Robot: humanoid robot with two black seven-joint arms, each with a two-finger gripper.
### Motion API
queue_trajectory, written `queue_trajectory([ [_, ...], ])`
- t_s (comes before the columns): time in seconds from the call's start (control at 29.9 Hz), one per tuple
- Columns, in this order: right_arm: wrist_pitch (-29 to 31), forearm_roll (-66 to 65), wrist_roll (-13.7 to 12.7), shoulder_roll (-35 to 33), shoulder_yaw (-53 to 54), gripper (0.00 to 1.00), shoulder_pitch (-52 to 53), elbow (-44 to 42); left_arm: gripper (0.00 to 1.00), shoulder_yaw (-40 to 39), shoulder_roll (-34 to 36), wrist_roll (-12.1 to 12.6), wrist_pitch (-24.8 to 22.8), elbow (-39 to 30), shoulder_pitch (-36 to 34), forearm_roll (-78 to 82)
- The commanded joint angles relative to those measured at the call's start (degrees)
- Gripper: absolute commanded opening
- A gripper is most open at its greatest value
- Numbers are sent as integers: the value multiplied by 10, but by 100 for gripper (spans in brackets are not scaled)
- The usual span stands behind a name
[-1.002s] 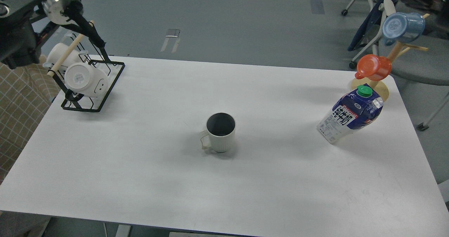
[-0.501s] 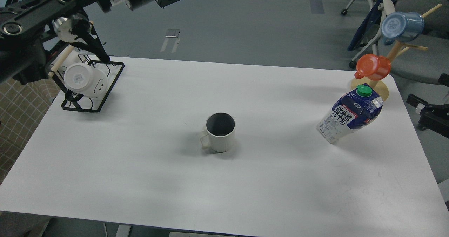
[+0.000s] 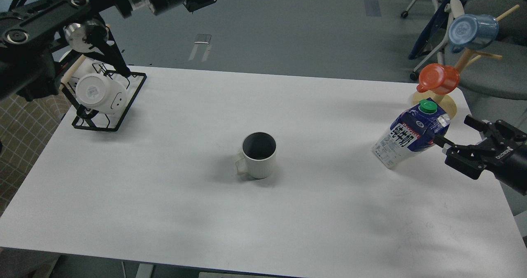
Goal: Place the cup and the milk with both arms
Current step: 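Raise the left arm away and bring the right gripper to the milk carton, then grasp the blue-and-white milk carton with the right gripper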
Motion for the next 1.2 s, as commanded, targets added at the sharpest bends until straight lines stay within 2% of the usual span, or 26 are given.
queue_trajectory([
  [0.0, 0, -1, 0, 32, 0, 100, -1, -13, 98, 0, 0, 0, 0, 0, 1, 0],
  [0.3, 0, -6, 0, 76, 0, 100, 0, -51, 98, -1, 1, 0, 0, 0, 1, 0],
  [0.37, 0, -8, 0, 81, 0, 97, 0, -61, 98, 0, 1, 0, 0, 0, 1, 0],
  [0.5, 0, -12, 0, 104, -1, 82, 2, -80, 98, 0, 2, 0, 0, 0, 5, 0],
  [0.53, 0, -12, 0, 109, -1, 68, 3, -81, 98, 0, 2, 0, 0, 0, 5, 0],
  [0.6, 0, -12, 0, 114, -1, 47, 4, -82, 98, 0, 2, 0, 0, 0, 5, 0],
  [0.63, 0, -12, 0, 116, -1, 29, 5, -82, 98, -1, 2, 0, 0, -1, 5, 0],
  [0.67, 0, -14, 0, 117, -1, 21, 6, -82, 98, -1, 3, 0, 0, -3, 5, 0],
  [0.77, 0, -17, 0, 116, 0, 15, 9, -79, 98, 0, 3, 0, 0, -4, 5, 0],
  [0.84, 0, -16, 0, 112, 0, 5, 10, -73, 98, 0, 3, 0, 0, -4, 5, 0],
  [0.94, 0, -14, 0, 102, 5, 0, 15, -42, 98, 0, 2, 0, 0, -5, 6, 0],
  [1.17, 0, -9, 0, 89, 5, 0, 54, 11, 98, 0, 7, 0, 0, -7, 10, 1],
])
